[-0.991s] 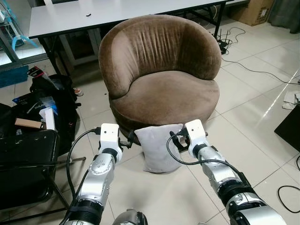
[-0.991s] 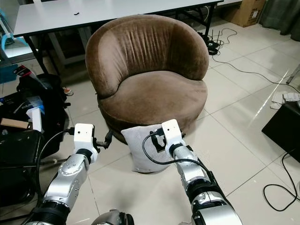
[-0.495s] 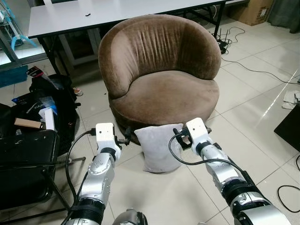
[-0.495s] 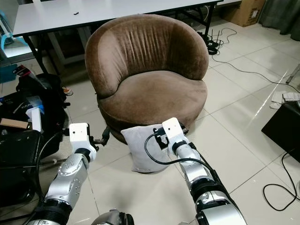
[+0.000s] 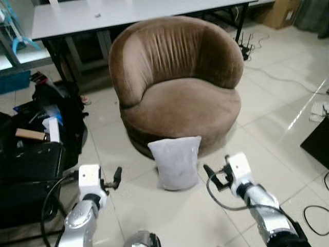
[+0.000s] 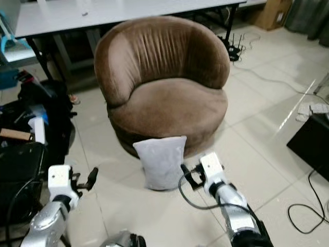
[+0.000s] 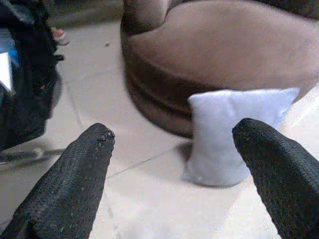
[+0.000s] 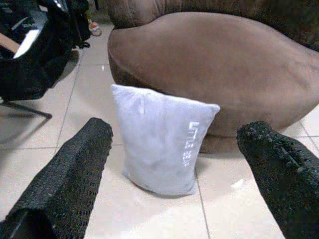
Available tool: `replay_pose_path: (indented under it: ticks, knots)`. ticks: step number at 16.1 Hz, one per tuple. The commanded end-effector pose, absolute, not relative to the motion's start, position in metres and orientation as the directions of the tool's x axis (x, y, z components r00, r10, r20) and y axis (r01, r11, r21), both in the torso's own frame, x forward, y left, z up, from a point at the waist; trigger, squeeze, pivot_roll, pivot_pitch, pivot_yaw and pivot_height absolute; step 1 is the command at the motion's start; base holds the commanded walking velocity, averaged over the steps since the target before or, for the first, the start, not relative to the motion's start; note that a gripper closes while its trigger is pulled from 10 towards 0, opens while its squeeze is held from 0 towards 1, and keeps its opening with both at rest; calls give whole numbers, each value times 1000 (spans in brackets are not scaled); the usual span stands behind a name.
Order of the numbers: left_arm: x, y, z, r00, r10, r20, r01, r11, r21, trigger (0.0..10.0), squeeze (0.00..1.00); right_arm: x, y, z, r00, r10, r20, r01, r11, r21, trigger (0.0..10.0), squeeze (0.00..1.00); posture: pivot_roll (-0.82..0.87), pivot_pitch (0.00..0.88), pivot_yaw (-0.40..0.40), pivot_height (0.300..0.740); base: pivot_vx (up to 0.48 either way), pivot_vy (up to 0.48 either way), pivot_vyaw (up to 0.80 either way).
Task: Move the pillow to the sofa from floor
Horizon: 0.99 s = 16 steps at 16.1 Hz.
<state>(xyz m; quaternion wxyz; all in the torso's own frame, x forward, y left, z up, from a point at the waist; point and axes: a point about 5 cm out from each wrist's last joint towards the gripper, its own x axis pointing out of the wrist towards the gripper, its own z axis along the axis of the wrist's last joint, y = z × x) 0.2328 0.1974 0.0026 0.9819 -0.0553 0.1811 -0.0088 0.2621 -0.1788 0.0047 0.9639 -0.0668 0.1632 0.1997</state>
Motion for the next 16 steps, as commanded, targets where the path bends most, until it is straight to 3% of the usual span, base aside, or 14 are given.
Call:
replay_pose_path:
  ticks: [1, 9, 16]
  knots:
    - [243, 186, 12, 949, -81, -305, 39, 990, -139, 10000, 0, 269, -168, 14, 875, 383, -295, -417, 907, -61, 10000, 0, -116, 0, 63, 709, 0, 0, 0]
    - [258, 177, 22, 951, -120, -284, 83, 987, -139, 10000, 0, 272, -153, 19, 860, 415, -296, -451, 891, -60, 10000, 0, -130, 0, 76, 709, 0, 0, 0]
    - [261, 175, 20, 945, -111, -309, 85, 992, -96, 10000, 0, 271, -147, 19, 844, 441, -304, -481, 874, -68, 10000, 0, -132, 0, 68, 709, 447, 0, 0]
